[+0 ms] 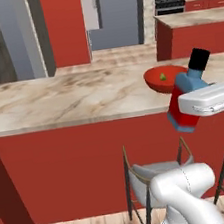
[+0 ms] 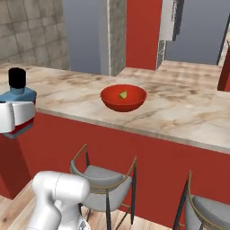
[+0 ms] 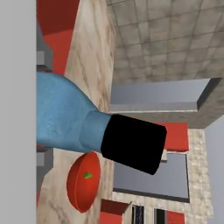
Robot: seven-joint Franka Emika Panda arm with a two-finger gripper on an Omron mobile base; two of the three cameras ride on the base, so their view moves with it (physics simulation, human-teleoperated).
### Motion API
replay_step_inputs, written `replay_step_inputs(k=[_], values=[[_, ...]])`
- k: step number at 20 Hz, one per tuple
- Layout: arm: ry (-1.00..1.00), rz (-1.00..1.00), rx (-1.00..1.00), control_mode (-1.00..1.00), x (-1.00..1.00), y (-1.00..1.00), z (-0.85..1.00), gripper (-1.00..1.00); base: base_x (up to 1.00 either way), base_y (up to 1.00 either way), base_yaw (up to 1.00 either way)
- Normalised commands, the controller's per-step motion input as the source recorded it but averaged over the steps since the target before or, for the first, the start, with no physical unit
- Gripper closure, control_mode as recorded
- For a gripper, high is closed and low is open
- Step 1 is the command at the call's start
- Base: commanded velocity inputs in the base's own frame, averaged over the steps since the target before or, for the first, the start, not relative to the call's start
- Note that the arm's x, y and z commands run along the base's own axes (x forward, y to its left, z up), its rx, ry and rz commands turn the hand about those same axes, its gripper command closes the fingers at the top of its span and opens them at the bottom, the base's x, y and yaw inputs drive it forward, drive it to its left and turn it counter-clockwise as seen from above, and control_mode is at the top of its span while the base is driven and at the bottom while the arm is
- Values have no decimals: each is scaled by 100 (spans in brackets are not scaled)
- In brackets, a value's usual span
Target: There is a bowl on the dining counter. Grab a lemon wedge from the fridge and place it in the bowl. Then get the liquor bottle and glass cup from the cabinet and place them next to the bowl.
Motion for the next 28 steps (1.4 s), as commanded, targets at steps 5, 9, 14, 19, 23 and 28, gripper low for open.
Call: replay_step_inputs(k=[5,9,14,19,23,28], values=[[0,0,0,100,0,0,0,100,44,32,-42],[7,-10,0,-100,57,10,1,100,0,0,0],[2,0,0,-100,91,2,0,100,0,0,0],[0,0,-2,-100,84,0,-3,100,0,0,0],[0,-3,-11,-100,77,14,-13,100,0,0,0],[0,-6,-15,-100,69,21,-19,100,0,0,0]])
